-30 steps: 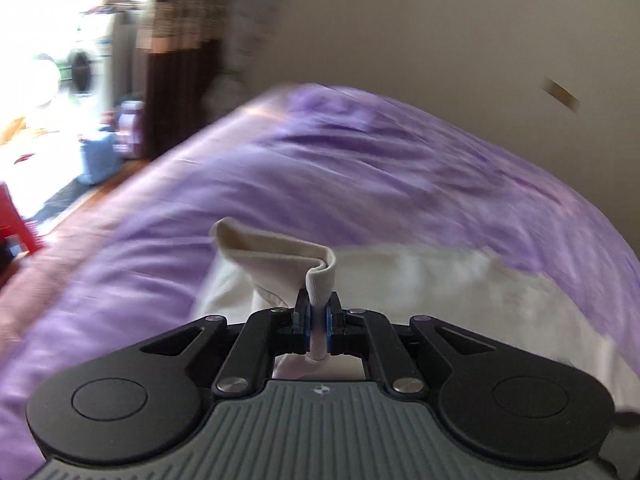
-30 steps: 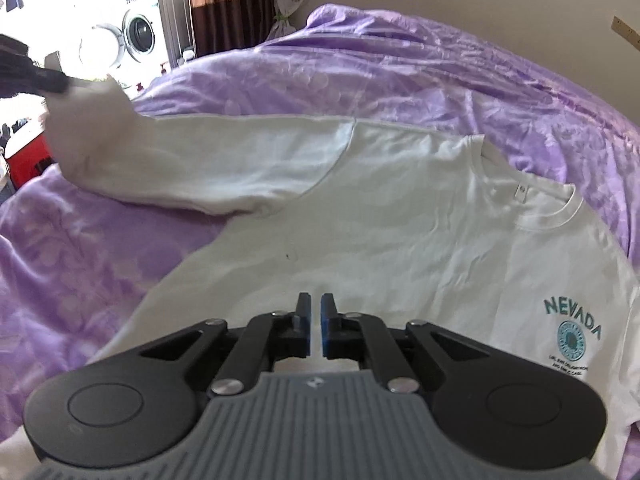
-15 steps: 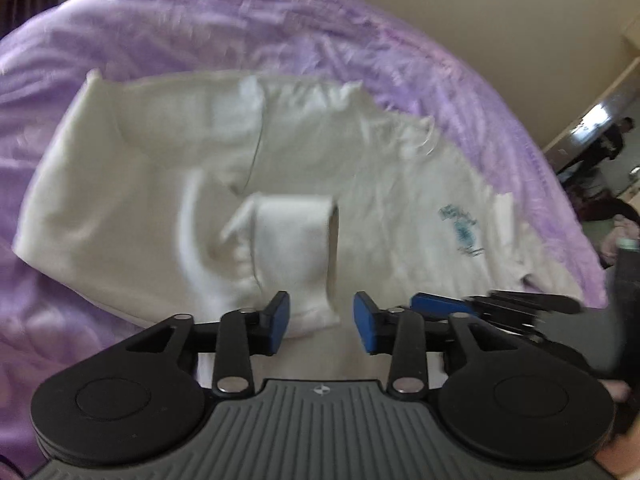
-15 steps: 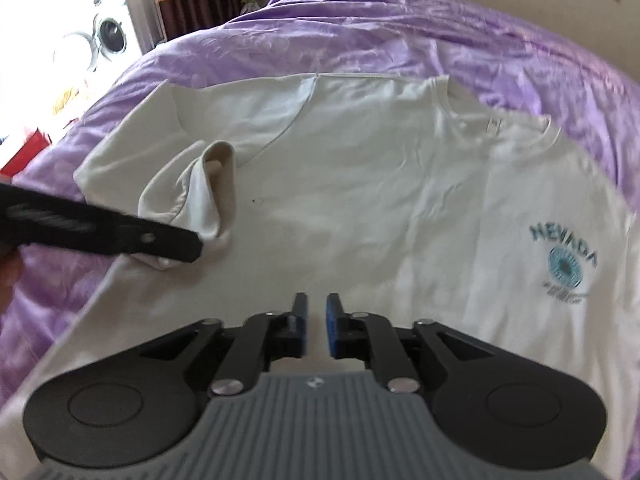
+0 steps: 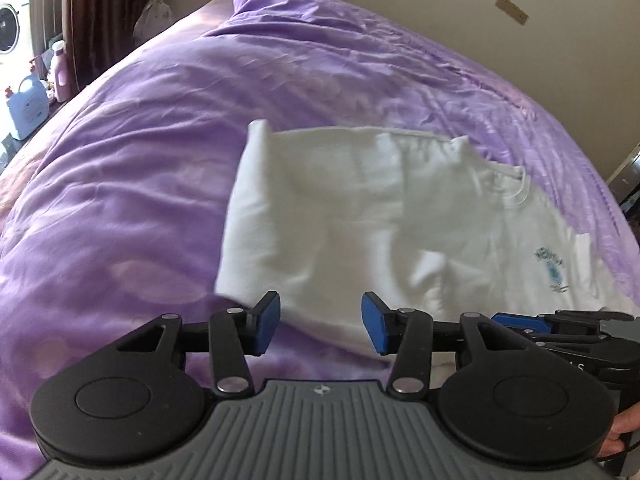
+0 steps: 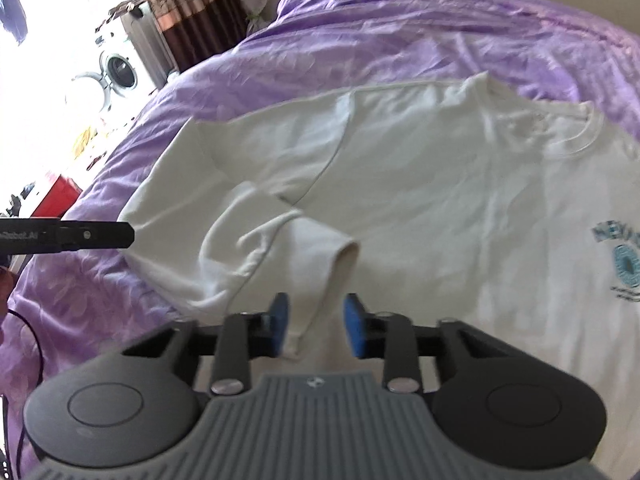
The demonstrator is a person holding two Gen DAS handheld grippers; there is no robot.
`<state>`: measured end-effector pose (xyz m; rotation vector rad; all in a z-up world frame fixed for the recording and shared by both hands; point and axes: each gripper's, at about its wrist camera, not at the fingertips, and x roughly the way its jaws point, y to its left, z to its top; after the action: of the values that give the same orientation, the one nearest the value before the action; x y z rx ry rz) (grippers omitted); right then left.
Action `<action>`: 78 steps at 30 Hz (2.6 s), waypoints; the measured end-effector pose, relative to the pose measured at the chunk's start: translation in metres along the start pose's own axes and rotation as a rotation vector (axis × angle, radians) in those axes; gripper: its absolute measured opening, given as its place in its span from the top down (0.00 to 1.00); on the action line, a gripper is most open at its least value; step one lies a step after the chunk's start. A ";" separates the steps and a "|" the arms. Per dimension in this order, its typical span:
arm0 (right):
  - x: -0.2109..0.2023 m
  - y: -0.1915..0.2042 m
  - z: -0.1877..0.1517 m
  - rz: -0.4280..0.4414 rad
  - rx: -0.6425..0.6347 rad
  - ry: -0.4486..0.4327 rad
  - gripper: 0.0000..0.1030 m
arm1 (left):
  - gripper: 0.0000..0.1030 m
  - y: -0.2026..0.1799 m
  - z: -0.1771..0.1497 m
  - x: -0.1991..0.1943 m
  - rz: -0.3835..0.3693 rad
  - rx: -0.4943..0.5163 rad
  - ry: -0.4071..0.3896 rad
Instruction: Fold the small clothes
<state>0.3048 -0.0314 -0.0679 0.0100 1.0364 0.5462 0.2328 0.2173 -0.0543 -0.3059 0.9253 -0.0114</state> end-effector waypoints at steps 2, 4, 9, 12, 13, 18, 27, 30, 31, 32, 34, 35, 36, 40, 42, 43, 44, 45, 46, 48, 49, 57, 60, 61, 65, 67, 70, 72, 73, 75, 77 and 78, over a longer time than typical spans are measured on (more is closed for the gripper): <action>0.008 0.007 -0.005 0.007 -0.028 0.014 0.88 | 0.51 0.005 -0.004 0.006 0.014 0.001 0.020; 0.016 0.014 -0.012 0.002 -0.055 0.045 1.00 | 0.51 0.012 -0.010 0.011 0.022 -0.008 0.034; 0.029 0.018 -0.048 0.012 -0.058 0.160 1.00 | 0.51 0.025 -0.017 0.013 0.008 -0.051 0.044; 0.014 0.011 -0.048 0.024 -0.031 0.129 0.97 | 0.51 0.026 -0.016 0.006 -0.002 -0.051 0.026; 0.008 0.007 -0.045 0.026 -0.003 0.107 0.92 | 0.51 0.026 -0.015 0.003 -0.006 -0.052 0.018; 0.007 -0.017 -0.022 0.061 0.171 0.057 0.58 | 0.51 0.022 -0.002 -0.002 0.032 -0.036 -0.025; 0.059 -0.044 -0.002 0.155 0.447 0.086 0.97 | 0.51 0.033 0.007 0.000 0.096 -0.065 -0.040; 0.045 -0.031 0.006 0.108 0.351 0.041 0.99 | 0.51 0.039 0.012 -0.001 0.119 -0.110 -0.054; 0.037 -0.024 0.013 0.074 0.286 0.018 0.99 | 0.51 0.040 0.014 -0.002 0.133 -0.123 -0.057; 0.028 -0.020 0.019 0.048 0.237 -0.005 0.99 | 0.51 0.040 0.016 -0.002 0.146 -0.131 -0.056; 0.008 -0.014 0.036 0.018 0.173 -0.057 1.00 | 0.51 0.037 0.021 -0.002 0.159 -0.136 -0.057; -0.003 -0.015 0.046 0.008 0.156 -0.077 1.00 | 0.51 0.036 0.023 -0.002 0.154 -0.137 -0.062; -0.016 -0.016 0.057 -0.012 0.135 -0.104 1.00 | 0.51 0.033 0.026 -0.002 0.149 -0.138 -0.065; -0.087 -0.035 0.098 -0.110 0.061 -0.268 1.00 | 0.51 0.014 0.037 0.004 0.166 -0.104 -0.069; -0.124 -0.057 0.112 -0.151 0.067 -0.336 1.00 | 0.51 0.003 0.043 0.012 0.185 -0.085 -0.065; -0.140 -0.069 0.117 -0.170 0.083 -0.363 1.00 | 0.51 -0.002 0.045 0.017 0.178 -0.077 -0.062; -0.153 -0.084 0.121 -0.195 0.102 -0.386 1.00 | 0.51 -0.006 0.046 0.022 0.168 -0.072 -0.058; -0.160 -0.097 0.122 -0.221 0.115 -0.396 1.00 | 0.51 -0.011 0.049 0.029 0.153 -0.070 -0.053; -0.165 -0.114 0.121 -0.263 0.131 -0.399 1.00 | 0.51 -0.014 0.050 0.034 0.141 -0.073 -0.047; -0.165 -0.146 0.112 -0.348 0.154 -0.381 1.00 | 0.51 -0.021 0.053 0.050 0.112 -0.080 -0.030; -0.155 -0.162 0.105 -0.411 0.152 -0.357 1.00 | 0.51 -0.024 0.055 0.056 0.099 -0.084 -0.028; -0.072 -0.238 0.043 -0.474 0.221 -0.163 1.00 | 0.50 -0.038 0.084 0.105 -0.021 -0.170 -0.044; -0.064 -0.245 0.041 -0.461 0.210 -0.165 1.00 | 0.44 -0.039 0.097 0.129 -0.037 -0.215 -0.056; -0.064 -0.246 0.041 -0.465 0.202 -0.164 1.00 | 0.44 -0.040 0.100 0.138 -0.029 -0.223 -0.059; -0.052 -0.255 0.040 -0.472 0.205 -0.142 1.00 | 0.44 -0.041 0.106 0.167 -0.022 -0.245 -0.064; -0.052 -0.262 0.038 -0.463 0.230 -0.131 1.00 | 0.62 -0.039 0.108 0.175 -0.027 -0.269 -0.059; -0.056 -0.267 0.036 -0.439 0.258 -0.135 1.00 | 0.96 -0.040 0.113 0.177 -0.036 -0.236 -0.080; -0.062 -0.267 0.036 -0.422 0.275 -0.142 1.00 | 0.97 -0.047 0.116 0.163 -0.036 -0.178 -0.150; -0.066 -0.266 0.036 -0.411 0.285 -0.147 1.00 | 0.98 -0.053 0.116 0.154 -0.035 -0.138 -0.182; -0.079 -0.264 0.037 -0.387 0.314 -0.170 1.00 | 0.98 -0.063 0.118 0.136 -0.030 -0.064 -0.236; -0.091 -0.261 0.039 -0.385 0.317 -0.187 1.00 | 0.99 -0.071 0.122 0.127 0.002 -0.014 -0.268; -0.094 -0.260 0.039 -0.389 0.314 -0.189 1.00 | 1.00 -0.075 0.124 0.126 0.060 0.019 -0.284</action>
<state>0.4108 -0.2885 -0.0390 0.1326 0.9005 0.0254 0.4154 0.1594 -0.0640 -0.2544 0.6513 0.0767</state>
